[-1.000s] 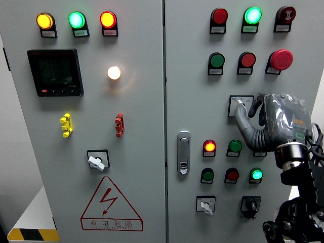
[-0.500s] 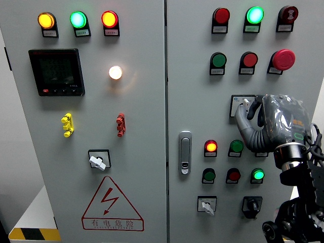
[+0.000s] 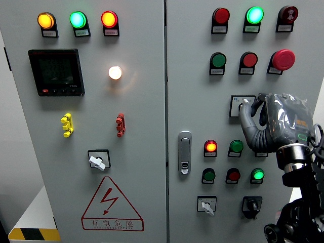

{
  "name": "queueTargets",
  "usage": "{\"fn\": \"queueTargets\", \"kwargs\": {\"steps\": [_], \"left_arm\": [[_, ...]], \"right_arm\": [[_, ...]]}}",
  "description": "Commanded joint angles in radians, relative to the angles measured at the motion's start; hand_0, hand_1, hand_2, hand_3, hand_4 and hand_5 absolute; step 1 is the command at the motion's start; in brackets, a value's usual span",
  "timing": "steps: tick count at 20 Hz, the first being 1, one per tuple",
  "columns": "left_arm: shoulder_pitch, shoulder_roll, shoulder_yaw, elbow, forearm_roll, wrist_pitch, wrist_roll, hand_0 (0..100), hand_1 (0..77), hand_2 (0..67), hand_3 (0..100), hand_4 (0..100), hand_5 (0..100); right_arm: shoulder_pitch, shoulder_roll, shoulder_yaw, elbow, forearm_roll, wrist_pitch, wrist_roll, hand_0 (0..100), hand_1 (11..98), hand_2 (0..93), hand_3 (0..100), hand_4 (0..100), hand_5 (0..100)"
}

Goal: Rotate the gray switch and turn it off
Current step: 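Twist the white knob with the right hand to rotate the switch, then open the right hand and release the knob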

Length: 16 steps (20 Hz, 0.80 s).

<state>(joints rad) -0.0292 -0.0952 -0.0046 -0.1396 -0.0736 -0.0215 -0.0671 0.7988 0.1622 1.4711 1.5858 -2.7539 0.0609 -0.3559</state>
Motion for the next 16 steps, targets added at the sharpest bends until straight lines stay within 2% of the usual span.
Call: {"fn": "queueTargets", "kwargs": {"steps": [1,2,4,5,9,11,13,14,16], "left_arm": [[0.000,0.000,0.000,0.000,0.000,0.000,0.001,0,0.0,13.2,18,10,12],[0.000,0.000,0.000,0.000,0.000,0.000,0.001,0,0.0,13.2,18,10,12],[0.000,0.000,0.000,0.000,0.000,0.000,0.001,0,0.0,13.2,18,10,12],[0.000,0.000,0.000,0.000,0.000,0.000,0.001,0,0.0,13.2,18,10,12],[0.000,0.000,0.000,0.000,0.000,0.000,0.000,0,0.0,13.2,18,10,12],[0.000,0.000,0.000,0.000,0.000,0.000,0.000,0,0.0,13.2,18,10,12],[0.000,0.000,0.000,0.000,0.000,0.000,0.001,0,0.0,13.2,18,10,12],[0.000,0.000,0.000,0.000,0.000,0.000,0.001,0,0.0,13.2,18,10,12],[0.000,0.000,0.000,0.000,0.000,0.000,0.001,0,0.0,13.2,18,10,12]], "right_arm": [[-0.026,0.0004,-0.002,0.043,0.002,0.000,0.002,78,28.8,64.8,97,79,98],[-0.035,0.0004,0.000,0.058,0.002,0.000,0.003,78,28.7,64.4,97,78,98],[-0.061,0.0004,-0.002,0.085,0.003,-0.001,0.005,77,28.6,61.6,89,76,95],[-0.081,-0.0011,-0.002,0.114,0.005,-0.001,0.005,77,28.7,61.2,88,76,95],[-0.139,-0.0011,-0.011,0.184,0.010,0.000,0.006,74,29.7,52.7,74,61,89],[-0.159,-0.0011,-0.024,0.216,0.010,0.000,0.009,72,30.4,47.4,63,50,81],[-0.174,-0.0011,-0.025,0.244,0.010,0.002,0.011,71,31.0,42.4,57,45,76],[-0.182,-0.0026,-0.026,0.258,0.010,0.005,0.011,70,31.5,38.4,51,39,69],[-0.205,-0.0026,-0.025,0.295,0.010,0.008,0.031,68,33.1,35.8,45,33,62]]}}
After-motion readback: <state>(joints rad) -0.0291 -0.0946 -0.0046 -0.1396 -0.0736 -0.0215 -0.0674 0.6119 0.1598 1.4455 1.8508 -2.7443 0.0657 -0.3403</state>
